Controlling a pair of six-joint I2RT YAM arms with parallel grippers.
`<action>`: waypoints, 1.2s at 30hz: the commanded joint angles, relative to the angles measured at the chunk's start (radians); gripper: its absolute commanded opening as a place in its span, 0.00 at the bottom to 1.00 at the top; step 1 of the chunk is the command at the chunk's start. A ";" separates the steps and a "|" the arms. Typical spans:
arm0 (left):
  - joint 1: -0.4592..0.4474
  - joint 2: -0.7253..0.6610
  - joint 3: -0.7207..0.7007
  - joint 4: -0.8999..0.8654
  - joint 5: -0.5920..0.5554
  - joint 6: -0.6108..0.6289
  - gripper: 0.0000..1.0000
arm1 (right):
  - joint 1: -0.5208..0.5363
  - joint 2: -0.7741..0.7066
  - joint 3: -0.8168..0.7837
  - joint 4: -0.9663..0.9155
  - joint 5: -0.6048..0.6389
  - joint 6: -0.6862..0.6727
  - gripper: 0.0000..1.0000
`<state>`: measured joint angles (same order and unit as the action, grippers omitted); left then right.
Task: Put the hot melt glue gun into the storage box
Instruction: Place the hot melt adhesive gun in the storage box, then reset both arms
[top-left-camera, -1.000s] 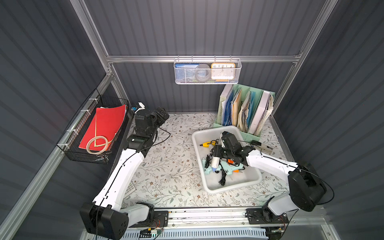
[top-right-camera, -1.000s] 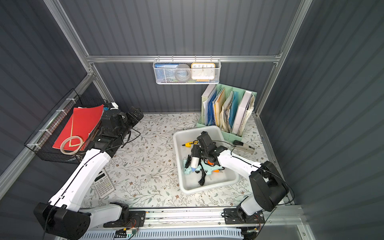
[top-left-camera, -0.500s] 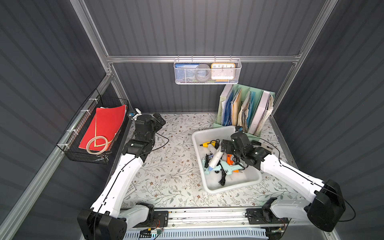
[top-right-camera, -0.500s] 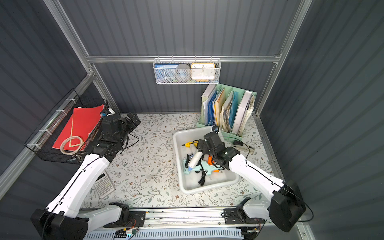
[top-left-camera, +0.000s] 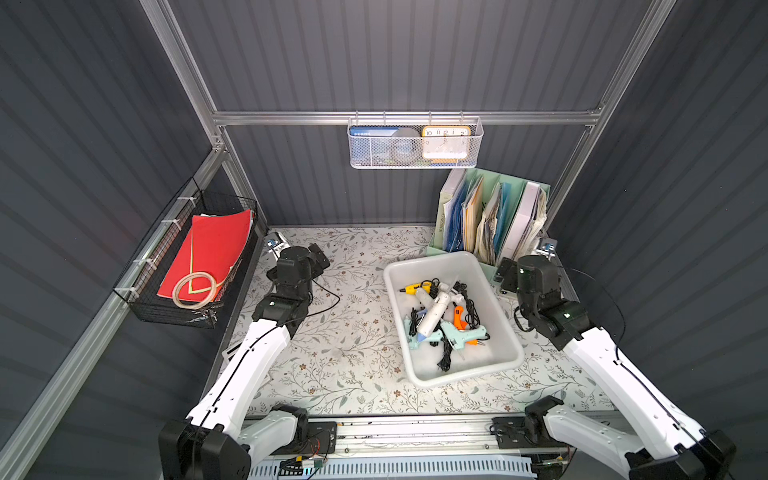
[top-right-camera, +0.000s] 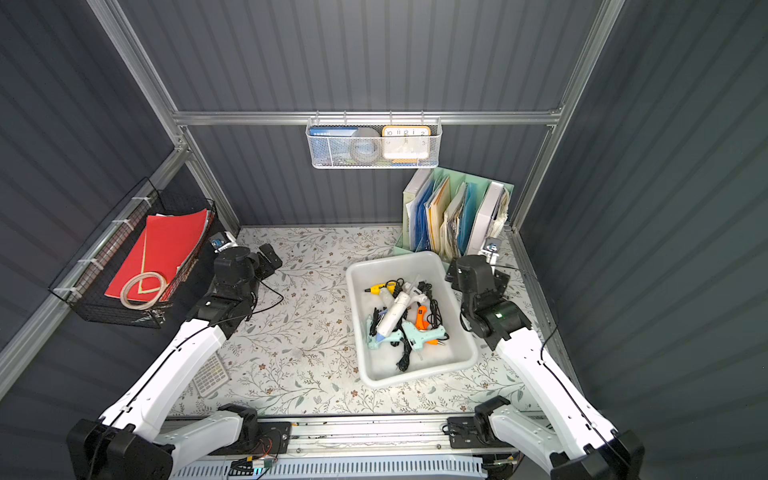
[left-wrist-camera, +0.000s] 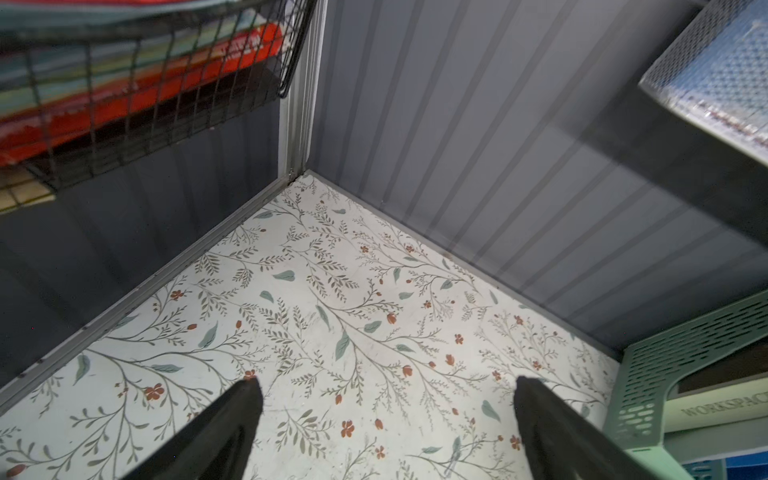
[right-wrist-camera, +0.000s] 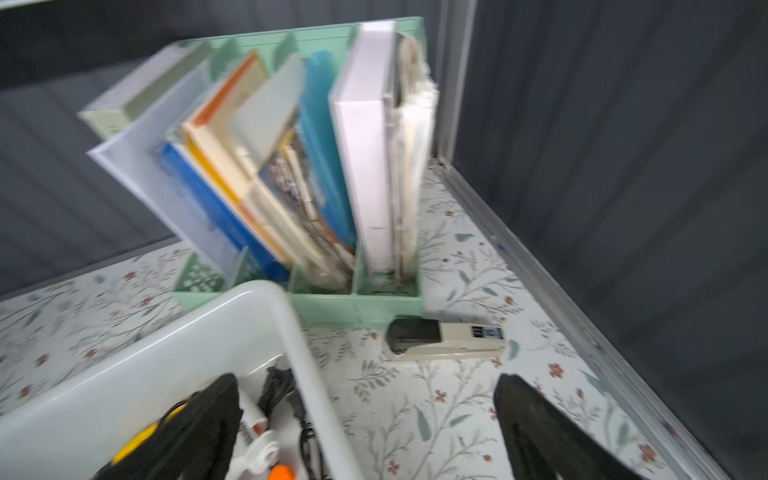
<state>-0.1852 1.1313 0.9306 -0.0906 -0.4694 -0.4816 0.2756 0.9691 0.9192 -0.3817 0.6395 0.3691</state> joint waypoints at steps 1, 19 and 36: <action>-0.003 0.028 -0.070 0.162 -0.030 0.127 1.00 | -0.117 -0.060 -0.093 -0.001 0.037 0.044 0.99; 0.127 0.183 -0.475 0.740 0.091 0.337 1.00 | -0.360 -0.098 -0.564 0.589 -0.028 -0.054 0.99; 0.180 0.468 -0.549 1.078 0.209 0.422 1.00 | -0.360 0.214 -0.677 1.141 -0.235 -0.168 0.99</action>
<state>-0.0120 1.5558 0.3916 0.8894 -0.2939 -0.0898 -0.0818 1.1542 0.2409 0.6079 0.4564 0.2340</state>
